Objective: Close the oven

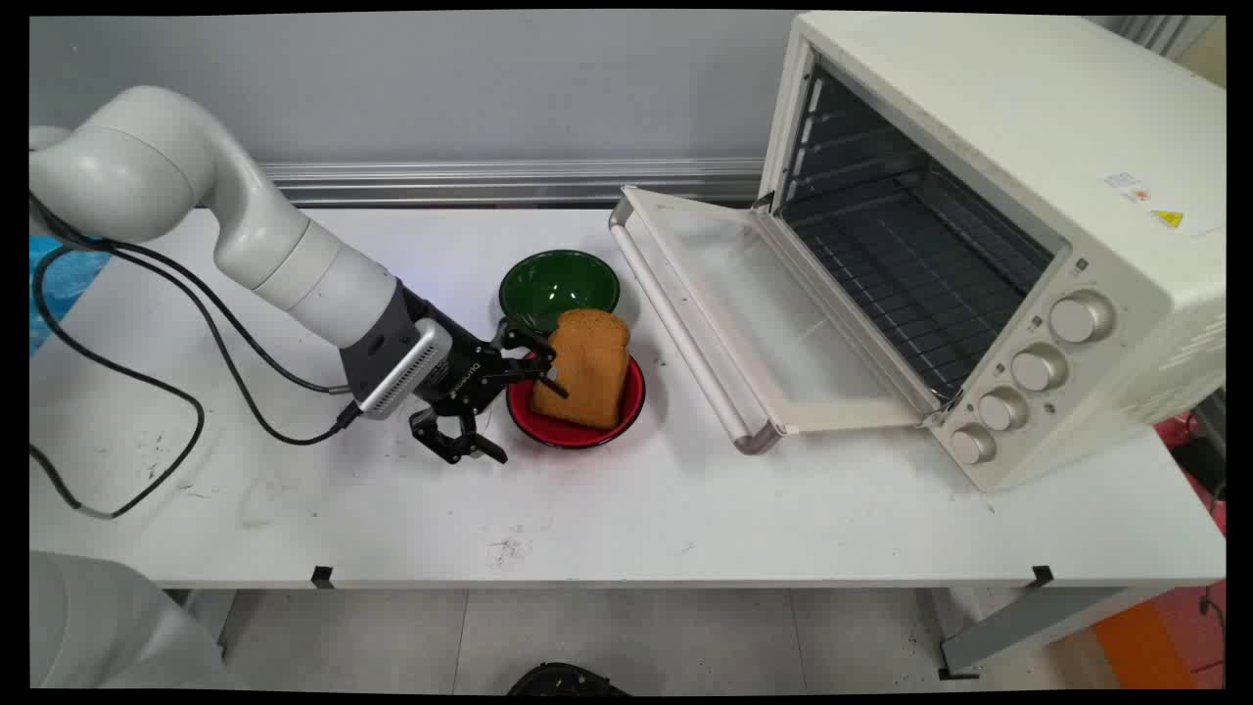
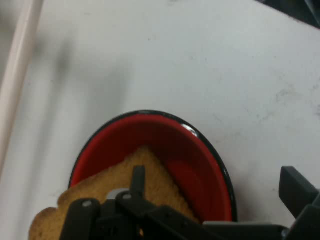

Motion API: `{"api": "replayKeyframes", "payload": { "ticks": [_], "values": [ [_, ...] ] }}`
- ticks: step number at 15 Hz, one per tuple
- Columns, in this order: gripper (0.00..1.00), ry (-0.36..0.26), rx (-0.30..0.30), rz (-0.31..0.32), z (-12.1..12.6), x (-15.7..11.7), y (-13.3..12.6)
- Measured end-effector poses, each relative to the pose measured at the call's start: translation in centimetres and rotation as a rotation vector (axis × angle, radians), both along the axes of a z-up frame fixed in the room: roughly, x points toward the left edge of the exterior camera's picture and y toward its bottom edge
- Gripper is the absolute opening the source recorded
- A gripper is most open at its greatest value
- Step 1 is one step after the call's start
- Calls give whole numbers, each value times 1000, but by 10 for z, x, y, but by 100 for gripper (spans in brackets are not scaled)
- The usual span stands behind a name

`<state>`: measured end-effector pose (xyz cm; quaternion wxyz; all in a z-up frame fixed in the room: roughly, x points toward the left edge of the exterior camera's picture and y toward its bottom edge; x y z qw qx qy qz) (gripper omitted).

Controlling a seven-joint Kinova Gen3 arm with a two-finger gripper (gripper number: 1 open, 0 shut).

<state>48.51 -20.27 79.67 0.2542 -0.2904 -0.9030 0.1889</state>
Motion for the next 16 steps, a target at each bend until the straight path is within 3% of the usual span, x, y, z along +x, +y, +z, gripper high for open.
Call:
{"api": "replayKeyframes", "payload": {
  "ticks": [4,8,13,16],
  "values": [
    [100,2,26,30,15,2,4],
    [100,4,85,109,42,6,10],
    [100,14,212,294,85,17,8],
    [100,40,295,436,113,26,-1]
  ]
}}
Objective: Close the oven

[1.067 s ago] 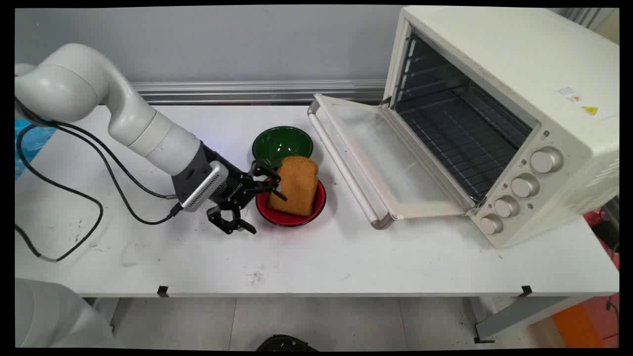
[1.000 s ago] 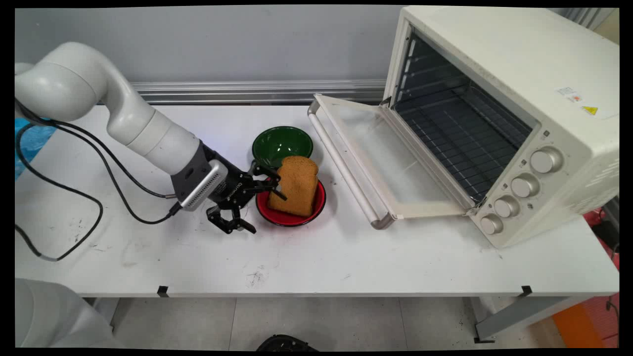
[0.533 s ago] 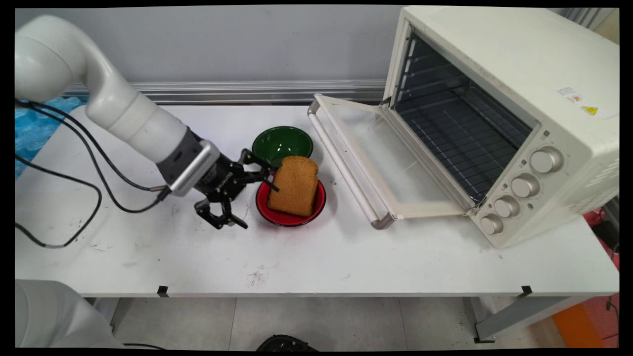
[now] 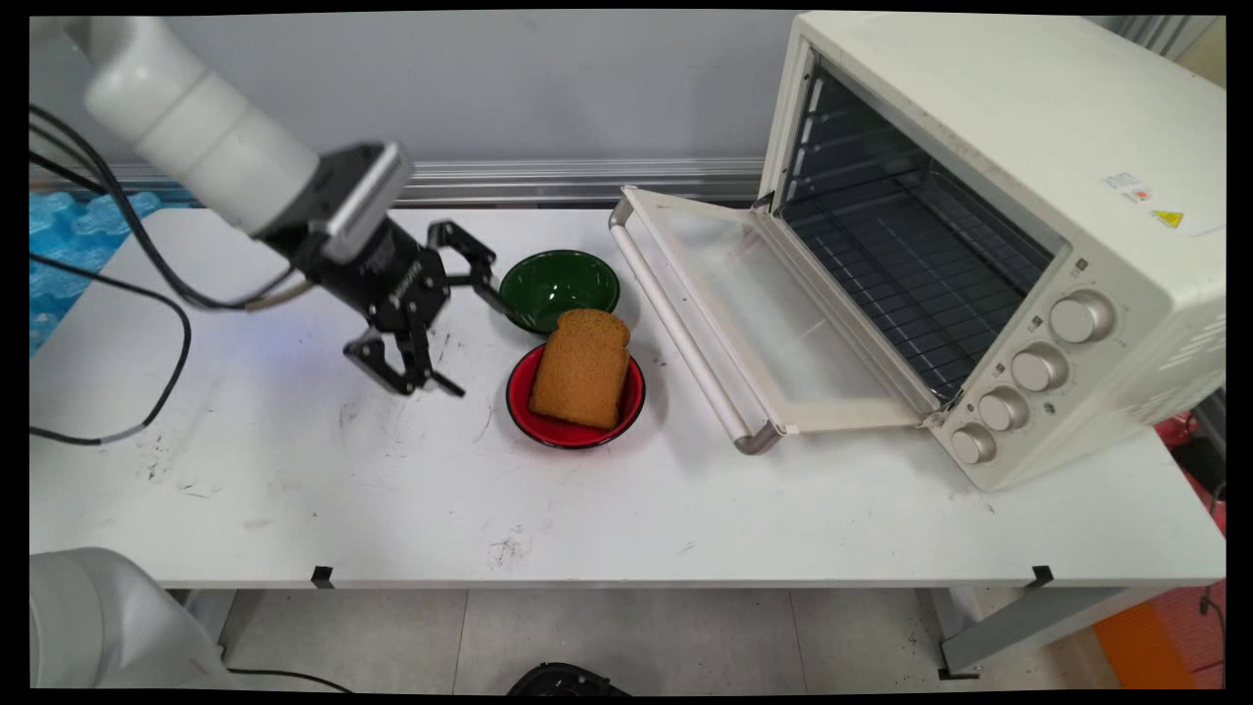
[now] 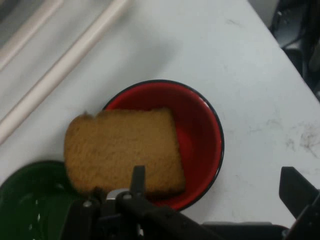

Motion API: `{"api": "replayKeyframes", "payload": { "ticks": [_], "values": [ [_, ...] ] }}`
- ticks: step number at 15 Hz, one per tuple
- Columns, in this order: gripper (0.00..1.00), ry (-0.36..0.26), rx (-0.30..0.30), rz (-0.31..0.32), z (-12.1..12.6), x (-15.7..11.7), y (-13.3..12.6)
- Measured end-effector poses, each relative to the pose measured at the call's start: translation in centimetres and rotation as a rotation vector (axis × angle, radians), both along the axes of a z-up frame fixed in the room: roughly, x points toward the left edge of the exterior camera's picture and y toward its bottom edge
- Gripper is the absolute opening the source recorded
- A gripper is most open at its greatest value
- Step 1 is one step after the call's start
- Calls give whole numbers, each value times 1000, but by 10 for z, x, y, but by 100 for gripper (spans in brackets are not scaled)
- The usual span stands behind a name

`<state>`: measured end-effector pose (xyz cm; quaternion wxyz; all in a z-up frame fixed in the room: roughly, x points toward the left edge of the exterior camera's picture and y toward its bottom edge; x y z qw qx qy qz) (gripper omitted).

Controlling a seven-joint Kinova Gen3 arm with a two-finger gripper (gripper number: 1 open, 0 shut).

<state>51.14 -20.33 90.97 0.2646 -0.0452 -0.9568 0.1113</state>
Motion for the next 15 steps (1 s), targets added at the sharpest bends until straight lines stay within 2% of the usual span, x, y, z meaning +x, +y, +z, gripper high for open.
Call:
{"api": "replayKeyframes", "payload": {
  "ticks": [7,15],
  "values": [
    [100,52,129,279,48,25,-20],
    [100,88,187,465,72,42,-36]
  ]
}}
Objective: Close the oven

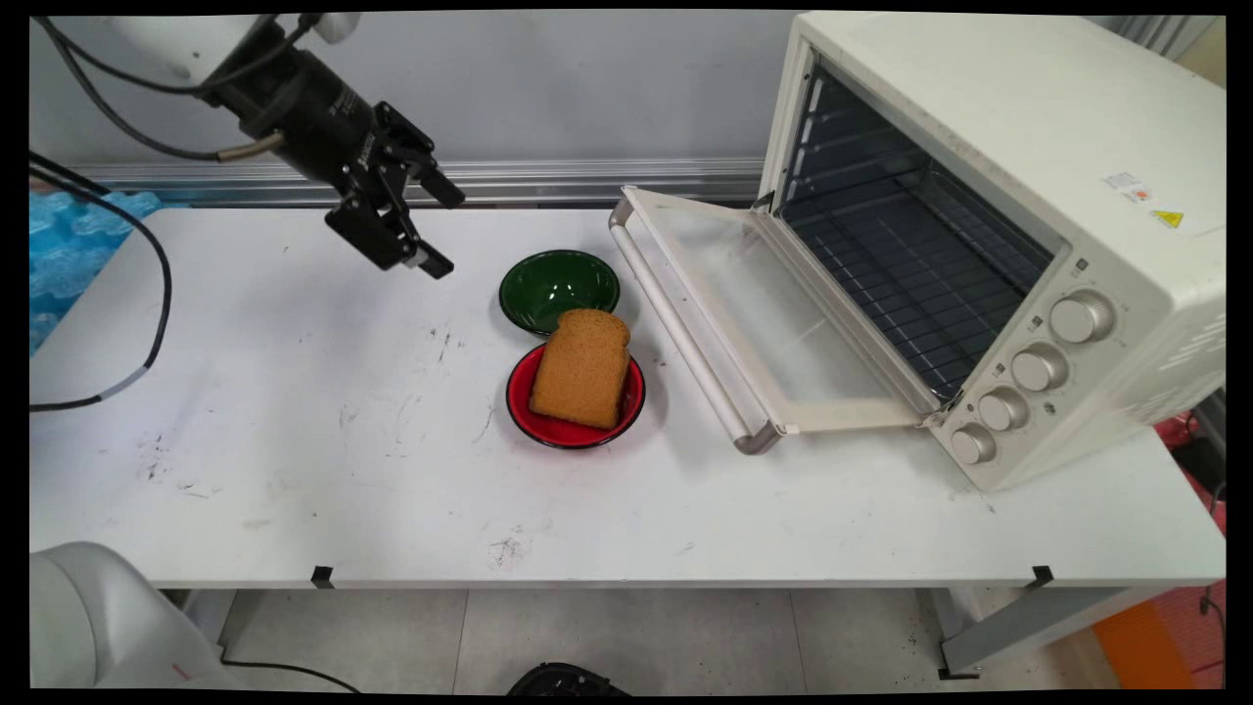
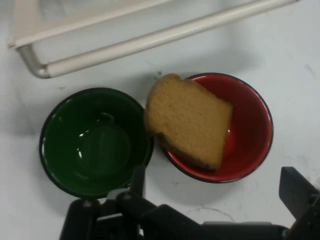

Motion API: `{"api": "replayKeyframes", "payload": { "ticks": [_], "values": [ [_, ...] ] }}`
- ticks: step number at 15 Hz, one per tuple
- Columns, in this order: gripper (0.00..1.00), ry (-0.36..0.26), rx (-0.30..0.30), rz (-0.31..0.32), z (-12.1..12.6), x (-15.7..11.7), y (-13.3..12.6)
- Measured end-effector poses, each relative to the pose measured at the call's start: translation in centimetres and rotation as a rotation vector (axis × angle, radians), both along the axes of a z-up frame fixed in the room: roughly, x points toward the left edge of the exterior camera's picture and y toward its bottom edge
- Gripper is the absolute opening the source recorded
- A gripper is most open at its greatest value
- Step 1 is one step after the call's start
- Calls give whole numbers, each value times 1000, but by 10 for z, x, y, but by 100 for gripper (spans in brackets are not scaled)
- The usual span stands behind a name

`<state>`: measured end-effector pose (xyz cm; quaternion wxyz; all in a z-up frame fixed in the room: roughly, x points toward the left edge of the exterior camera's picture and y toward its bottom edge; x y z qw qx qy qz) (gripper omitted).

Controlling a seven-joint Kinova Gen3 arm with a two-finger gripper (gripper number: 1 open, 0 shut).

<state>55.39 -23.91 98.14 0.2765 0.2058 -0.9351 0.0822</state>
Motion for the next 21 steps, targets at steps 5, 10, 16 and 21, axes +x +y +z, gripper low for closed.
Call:
{"api": "replayKeyframes", "payload": {
  "ticks": [5,10,16,21],
  "values": [
    [100,36,28,86,1,2,-4],
    [100,91,39,154,-11,-2,-7],
    [0,143,39,205,-36,-8,-11],
    [0,173,40,216,-61,-19,-15]
  ]
}}
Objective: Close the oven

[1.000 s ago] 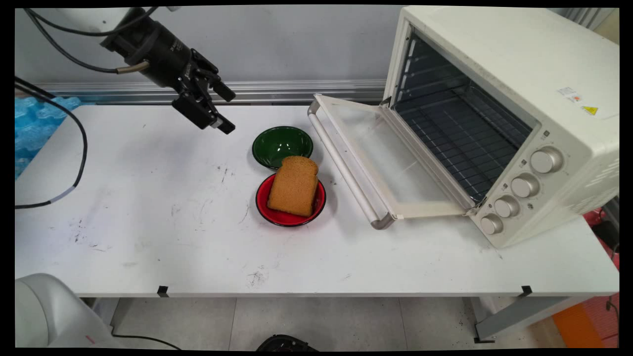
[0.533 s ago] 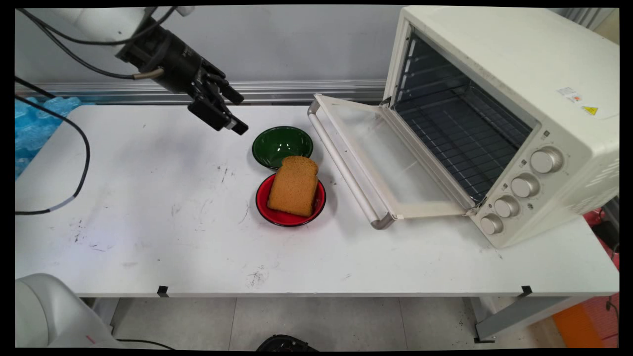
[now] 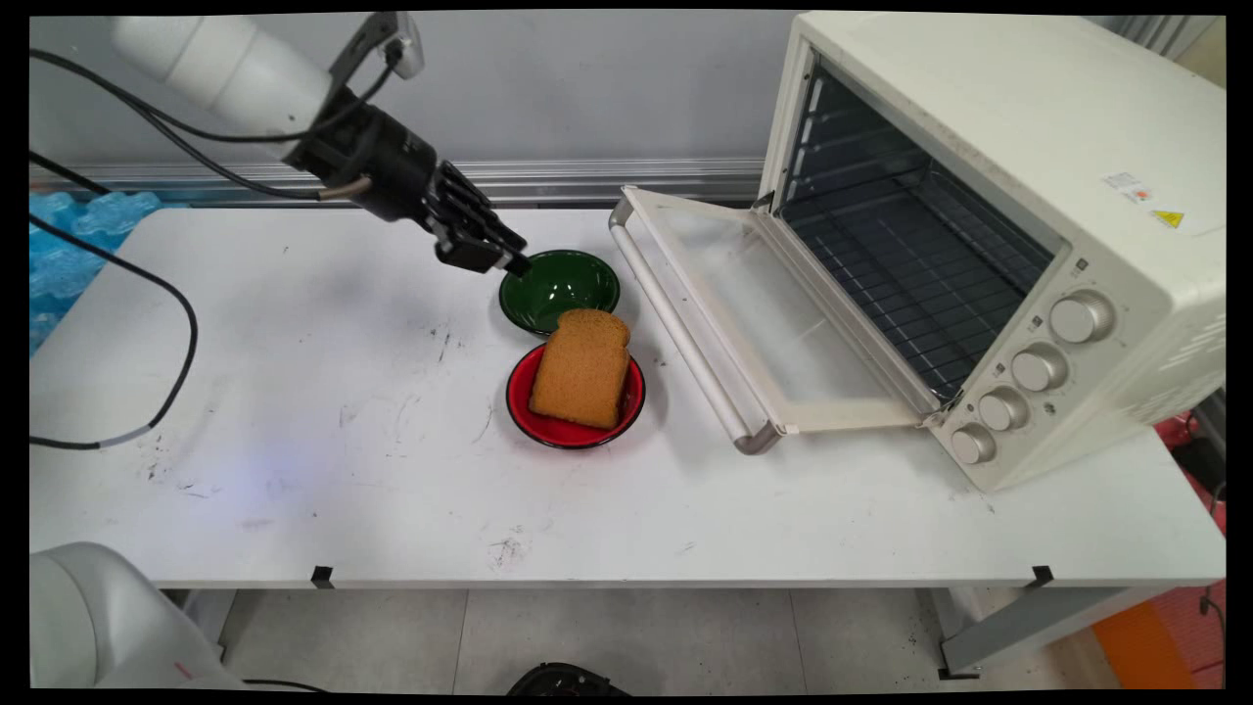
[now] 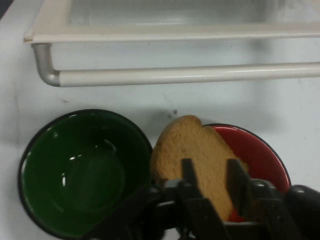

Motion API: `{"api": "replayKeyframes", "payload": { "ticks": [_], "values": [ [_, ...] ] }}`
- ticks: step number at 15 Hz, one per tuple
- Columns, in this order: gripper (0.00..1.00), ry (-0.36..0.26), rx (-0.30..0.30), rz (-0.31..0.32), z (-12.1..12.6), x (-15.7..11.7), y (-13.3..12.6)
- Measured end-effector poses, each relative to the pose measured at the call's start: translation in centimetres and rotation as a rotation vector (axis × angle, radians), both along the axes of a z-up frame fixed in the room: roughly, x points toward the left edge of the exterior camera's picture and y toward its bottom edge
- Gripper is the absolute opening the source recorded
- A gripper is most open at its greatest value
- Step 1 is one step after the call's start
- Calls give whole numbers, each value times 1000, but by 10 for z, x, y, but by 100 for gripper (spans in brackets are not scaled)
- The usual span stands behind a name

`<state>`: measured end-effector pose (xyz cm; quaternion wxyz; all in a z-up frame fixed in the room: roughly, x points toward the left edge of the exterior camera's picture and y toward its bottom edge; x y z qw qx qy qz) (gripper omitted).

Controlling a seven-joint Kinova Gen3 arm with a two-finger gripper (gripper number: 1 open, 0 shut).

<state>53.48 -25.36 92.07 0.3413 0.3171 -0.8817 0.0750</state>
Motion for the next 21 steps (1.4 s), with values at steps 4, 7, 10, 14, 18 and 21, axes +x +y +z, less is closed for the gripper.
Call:
{"api": "replayKeyframes", "payload": {
  "ticks": [4,7,10,14,18,21],
  "values": [
    [0,22,2,2,-20,-12,-2],
    [0,34,0,-5,-32,-22,-2],
    [0,47,-7,-11,-42,-30,-3],
    [0,63,-19,-17,-64,-42,-4],
    [0,75,-32,-29,-85,-54,-8],
    [0,82,-44,-38,-95,-62,-12]
  ]
}}
